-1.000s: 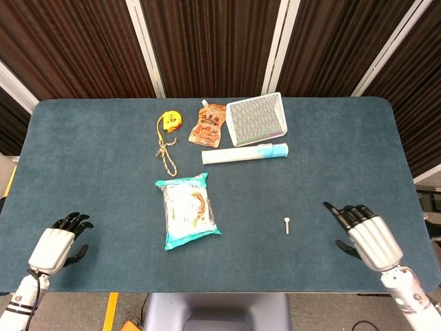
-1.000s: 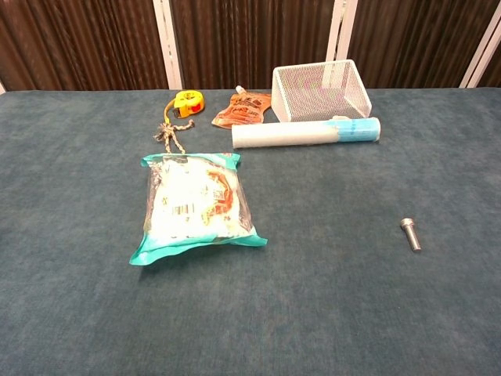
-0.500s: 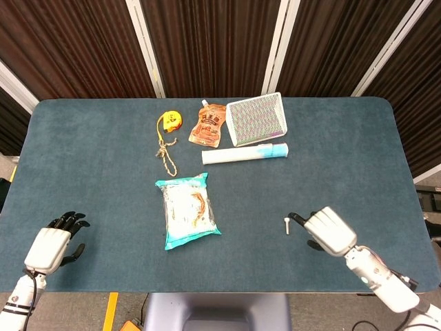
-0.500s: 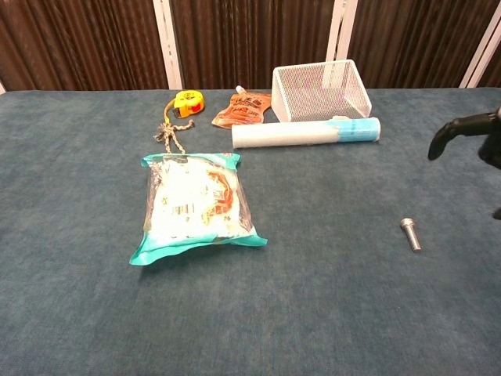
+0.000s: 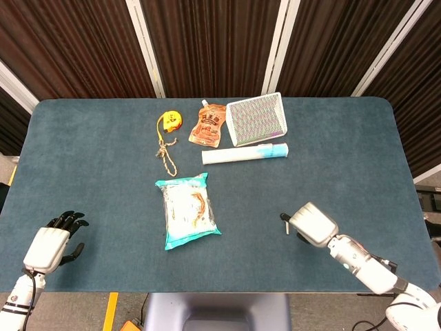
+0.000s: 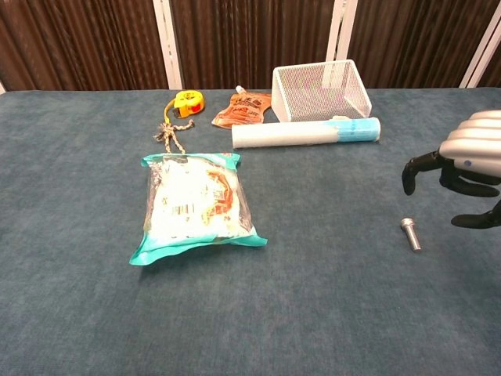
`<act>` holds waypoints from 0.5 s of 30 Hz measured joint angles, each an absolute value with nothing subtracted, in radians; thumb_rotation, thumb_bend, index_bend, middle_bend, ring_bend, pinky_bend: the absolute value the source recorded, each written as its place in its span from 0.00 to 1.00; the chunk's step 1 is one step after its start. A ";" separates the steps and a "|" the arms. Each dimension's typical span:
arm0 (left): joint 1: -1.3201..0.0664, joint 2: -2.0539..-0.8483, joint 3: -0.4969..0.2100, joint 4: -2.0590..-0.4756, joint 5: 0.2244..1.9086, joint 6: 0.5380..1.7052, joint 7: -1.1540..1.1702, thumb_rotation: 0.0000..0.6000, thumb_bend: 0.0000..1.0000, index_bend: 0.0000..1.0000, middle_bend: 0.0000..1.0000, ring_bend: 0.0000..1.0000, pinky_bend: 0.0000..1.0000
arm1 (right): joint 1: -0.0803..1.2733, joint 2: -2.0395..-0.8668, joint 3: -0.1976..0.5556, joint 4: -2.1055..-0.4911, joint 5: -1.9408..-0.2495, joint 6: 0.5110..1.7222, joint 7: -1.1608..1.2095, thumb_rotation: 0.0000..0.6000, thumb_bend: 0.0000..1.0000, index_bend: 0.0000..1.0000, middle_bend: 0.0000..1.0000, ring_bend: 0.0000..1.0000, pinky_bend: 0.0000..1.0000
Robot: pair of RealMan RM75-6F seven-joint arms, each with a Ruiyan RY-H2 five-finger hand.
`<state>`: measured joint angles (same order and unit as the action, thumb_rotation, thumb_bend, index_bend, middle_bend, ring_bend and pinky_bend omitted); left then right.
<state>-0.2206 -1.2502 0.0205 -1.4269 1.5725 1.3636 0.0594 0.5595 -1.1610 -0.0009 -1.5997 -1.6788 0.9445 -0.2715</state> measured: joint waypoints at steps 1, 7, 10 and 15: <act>-0.221 -1.250 0.021 -1.427 1.572 1.363 0.059 1.00 0.37 0.32 0.20 0.16 0.32 | 0.566 -1.165 -0.002 -1.595 -1.673 0.932 -0.276 1.00 0.37 0.45 0.96 0.87 1.00; -0.221 -1.250 0.021 -1.427 1.572 1.363 0.060 1.00 0.37 0.33 0.20 0.16 0.32 | 0.585 -1.200 -0.006 -1.548 -1.658 0.903 -0.336 1.00 0.37 0.45 0.96 0.87 1.00; -0.221 -1.251 0.022 -1.427 1.572 1.361 0.062 1.00 0.37 0.33 0.20 0.16 0.32 | 0.596 -1.219 -0.012 -1.528 -1.652 0.884 -0.349 1.00 0.37 0.46 0.96 0.87 1.00; -0.222 -1.252 0.022 -1.427 1.568 1.356 0.067 1.00 0.37 0.34 0.20 0.16 0.32 | 0.617 -1.231 -0.027 -1.508 -1.654 0.850 -0.351 1.00 0.37 0.47 0.96 0.87 1.00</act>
